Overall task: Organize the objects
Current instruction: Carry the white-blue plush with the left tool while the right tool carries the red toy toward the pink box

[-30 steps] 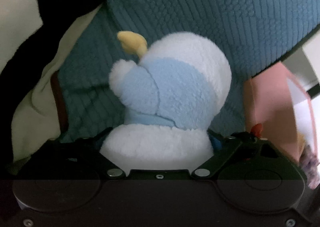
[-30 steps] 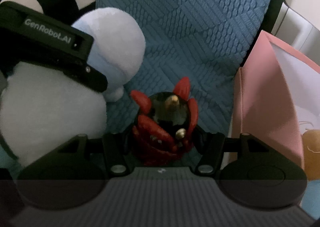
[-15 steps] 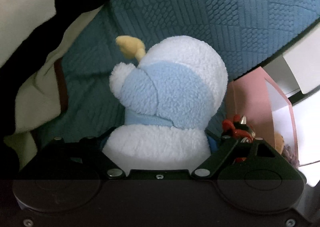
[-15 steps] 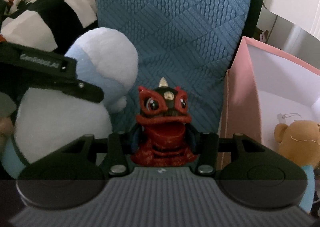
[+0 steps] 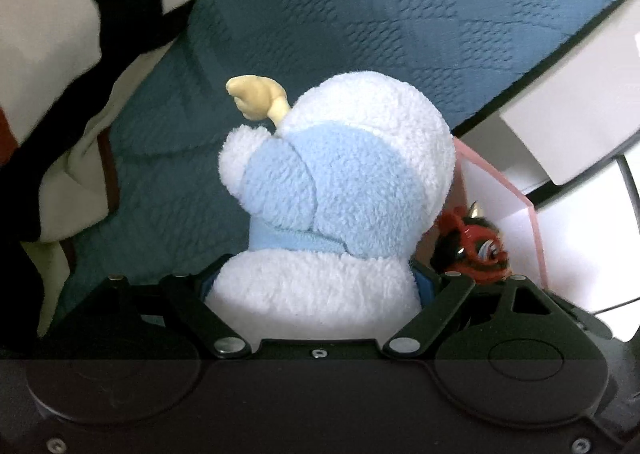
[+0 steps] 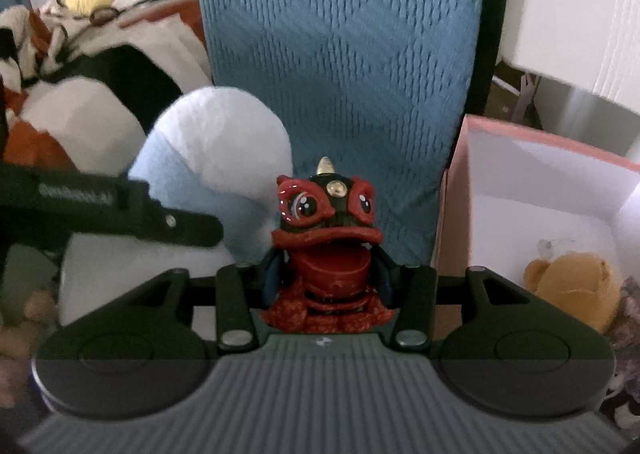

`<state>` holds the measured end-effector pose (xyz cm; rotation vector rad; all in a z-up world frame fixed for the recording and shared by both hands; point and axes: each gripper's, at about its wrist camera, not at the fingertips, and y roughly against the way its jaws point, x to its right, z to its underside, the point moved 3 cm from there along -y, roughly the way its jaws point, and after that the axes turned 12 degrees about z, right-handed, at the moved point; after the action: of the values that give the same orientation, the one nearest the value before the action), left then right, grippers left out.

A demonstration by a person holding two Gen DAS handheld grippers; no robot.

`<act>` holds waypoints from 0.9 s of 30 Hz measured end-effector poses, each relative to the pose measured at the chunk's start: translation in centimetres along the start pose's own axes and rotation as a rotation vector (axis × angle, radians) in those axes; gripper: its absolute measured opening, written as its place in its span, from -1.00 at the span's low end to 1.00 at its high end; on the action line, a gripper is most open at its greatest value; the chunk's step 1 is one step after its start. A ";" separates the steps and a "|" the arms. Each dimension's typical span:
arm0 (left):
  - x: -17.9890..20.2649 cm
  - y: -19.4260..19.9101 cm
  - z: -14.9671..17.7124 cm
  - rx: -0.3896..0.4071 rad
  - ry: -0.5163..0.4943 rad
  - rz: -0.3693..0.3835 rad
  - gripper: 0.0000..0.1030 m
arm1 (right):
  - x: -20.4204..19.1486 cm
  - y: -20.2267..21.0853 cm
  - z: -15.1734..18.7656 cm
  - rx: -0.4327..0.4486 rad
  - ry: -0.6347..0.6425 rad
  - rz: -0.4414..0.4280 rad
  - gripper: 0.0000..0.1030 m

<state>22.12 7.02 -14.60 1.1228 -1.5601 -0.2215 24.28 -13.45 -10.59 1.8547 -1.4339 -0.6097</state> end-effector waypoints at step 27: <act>20.8 -1.9 -1.4 -0.012 -0.240 0.140 0.64 | 14.0 9.8 -3.8 0.154 -0.090 0.101 -0.04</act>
<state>26.36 -8.81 -1.58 0.9999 -1.8402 -0.2793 24.78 -27.36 0.09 1.8792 -1.6641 -0.5523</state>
